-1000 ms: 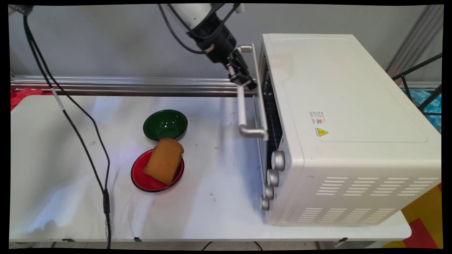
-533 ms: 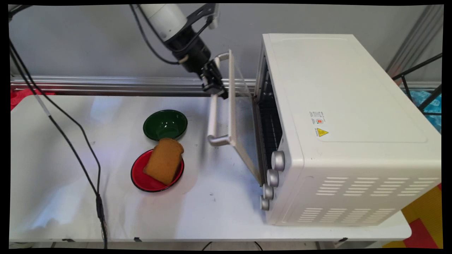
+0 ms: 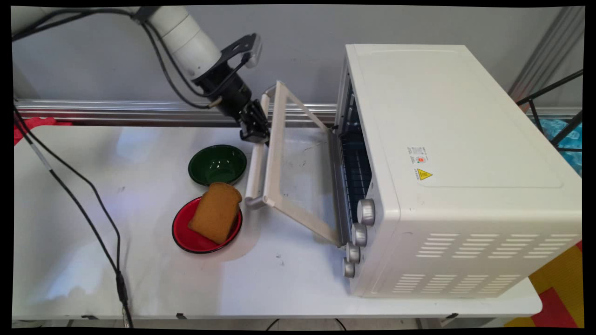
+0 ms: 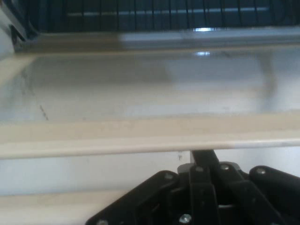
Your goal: Open the oven
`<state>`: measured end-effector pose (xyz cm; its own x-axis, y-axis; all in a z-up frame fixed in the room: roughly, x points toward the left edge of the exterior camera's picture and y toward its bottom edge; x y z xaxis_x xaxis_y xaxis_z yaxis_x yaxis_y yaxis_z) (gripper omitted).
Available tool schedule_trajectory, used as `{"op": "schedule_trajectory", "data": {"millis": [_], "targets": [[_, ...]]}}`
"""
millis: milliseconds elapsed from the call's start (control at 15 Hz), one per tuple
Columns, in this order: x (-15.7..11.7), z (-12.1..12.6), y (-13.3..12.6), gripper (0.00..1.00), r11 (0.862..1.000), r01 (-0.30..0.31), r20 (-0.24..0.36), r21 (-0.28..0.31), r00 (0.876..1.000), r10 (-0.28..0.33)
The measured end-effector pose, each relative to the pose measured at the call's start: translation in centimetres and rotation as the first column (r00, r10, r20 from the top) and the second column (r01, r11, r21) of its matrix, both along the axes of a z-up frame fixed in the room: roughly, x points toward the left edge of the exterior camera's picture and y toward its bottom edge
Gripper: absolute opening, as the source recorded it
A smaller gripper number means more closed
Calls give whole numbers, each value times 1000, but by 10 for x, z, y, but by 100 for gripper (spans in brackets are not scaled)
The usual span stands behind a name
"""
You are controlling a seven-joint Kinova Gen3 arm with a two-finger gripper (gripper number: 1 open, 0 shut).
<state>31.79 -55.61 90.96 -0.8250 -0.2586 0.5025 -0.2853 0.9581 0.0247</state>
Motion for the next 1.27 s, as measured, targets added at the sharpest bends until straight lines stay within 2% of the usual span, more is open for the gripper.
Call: {"op": "schedule_trajectory", "data": {"millis": [600,667,1267], "targets": [[31,-34,7,0,1000,15,-17,17,1000,-15],[34,-36,8,100,1000,17,-18,19,1000,-16],[53,-46,17,100,999,28,-26,34,999,-27]]}}
